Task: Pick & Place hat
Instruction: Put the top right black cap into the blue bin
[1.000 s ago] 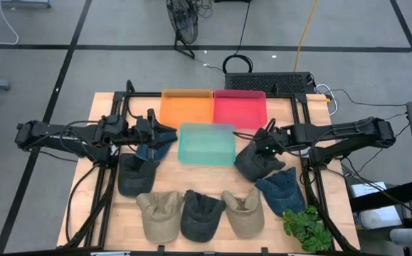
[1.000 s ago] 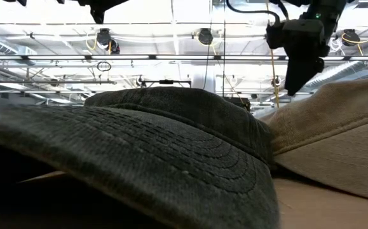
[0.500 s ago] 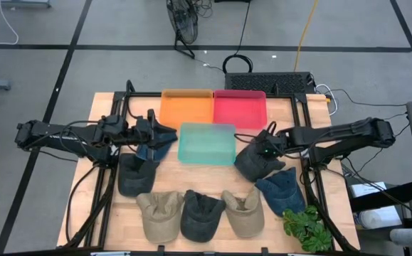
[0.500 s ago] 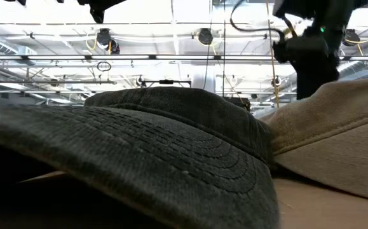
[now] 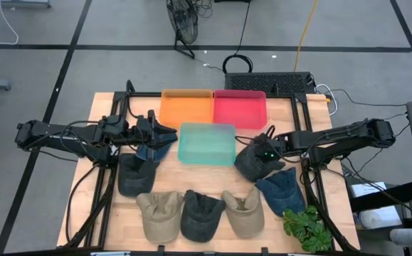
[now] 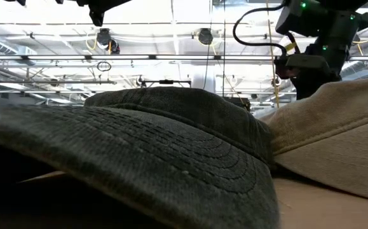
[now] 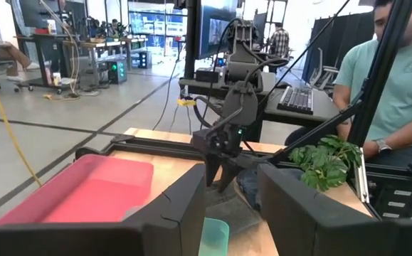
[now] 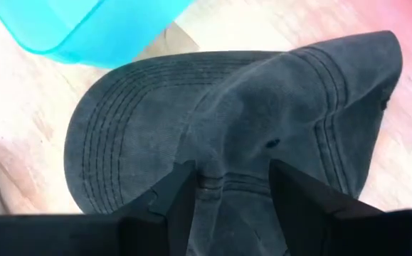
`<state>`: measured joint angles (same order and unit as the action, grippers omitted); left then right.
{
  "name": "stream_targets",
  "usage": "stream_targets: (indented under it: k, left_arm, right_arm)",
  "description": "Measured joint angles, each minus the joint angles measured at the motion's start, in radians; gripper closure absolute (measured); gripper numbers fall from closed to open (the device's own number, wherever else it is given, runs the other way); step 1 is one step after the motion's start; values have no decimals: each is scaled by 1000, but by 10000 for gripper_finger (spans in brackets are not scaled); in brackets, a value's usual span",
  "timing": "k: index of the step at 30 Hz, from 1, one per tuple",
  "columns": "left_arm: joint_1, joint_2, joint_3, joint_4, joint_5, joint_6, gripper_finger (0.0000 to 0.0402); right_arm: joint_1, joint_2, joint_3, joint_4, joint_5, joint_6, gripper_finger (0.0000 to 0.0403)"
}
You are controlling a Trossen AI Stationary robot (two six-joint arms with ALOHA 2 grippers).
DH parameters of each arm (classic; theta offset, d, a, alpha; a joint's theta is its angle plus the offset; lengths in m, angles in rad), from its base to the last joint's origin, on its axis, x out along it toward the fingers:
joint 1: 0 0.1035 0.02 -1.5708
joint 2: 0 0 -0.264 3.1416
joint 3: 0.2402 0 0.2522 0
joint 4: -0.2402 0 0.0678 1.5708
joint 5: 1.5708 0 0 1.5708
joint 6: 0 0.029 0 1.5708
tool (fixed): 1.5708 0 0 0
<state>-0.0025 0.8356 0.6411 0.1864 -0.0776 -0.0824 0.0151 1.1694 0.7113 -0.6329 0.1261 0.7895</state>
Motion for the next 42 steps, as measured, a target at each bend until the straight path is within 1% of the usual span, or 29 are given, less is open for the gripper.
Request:
stream_targets:
  k: [6,10,16,28,34,37,40,42]
  left_arm:
    - [0,0,0,0,-2,24,261]
    - [0,0,0,0,-2,25,261]
    - [0,0,0,0,-2,26,261]
    - [0,0,0,0,-2,26,261]
    - [0,0,-1,-2,-2,26,261]
    - [0,0,-1,-3,-3,33,261]
    - [0,0,-1,-3,-3,35,261]
    - [0,0,-1,-3,-3,35,261]
  right_arm:
    - [0,0,0,1,1,-15,246]
    - [0,0,-15,26,-1,-10,259]
    - [0,-1,-80,123,-76,-5,303]
    - [0,-1,-90,122,-80,-74,395]
    - [0,-57,-78,113,-78,-104,399]
    - [-1,-118,-42,108,-50,-128,401]
    - [-2,-172,3,65,-23,-172,402]
    - [-2,-199,37,49,-22,-207,402]
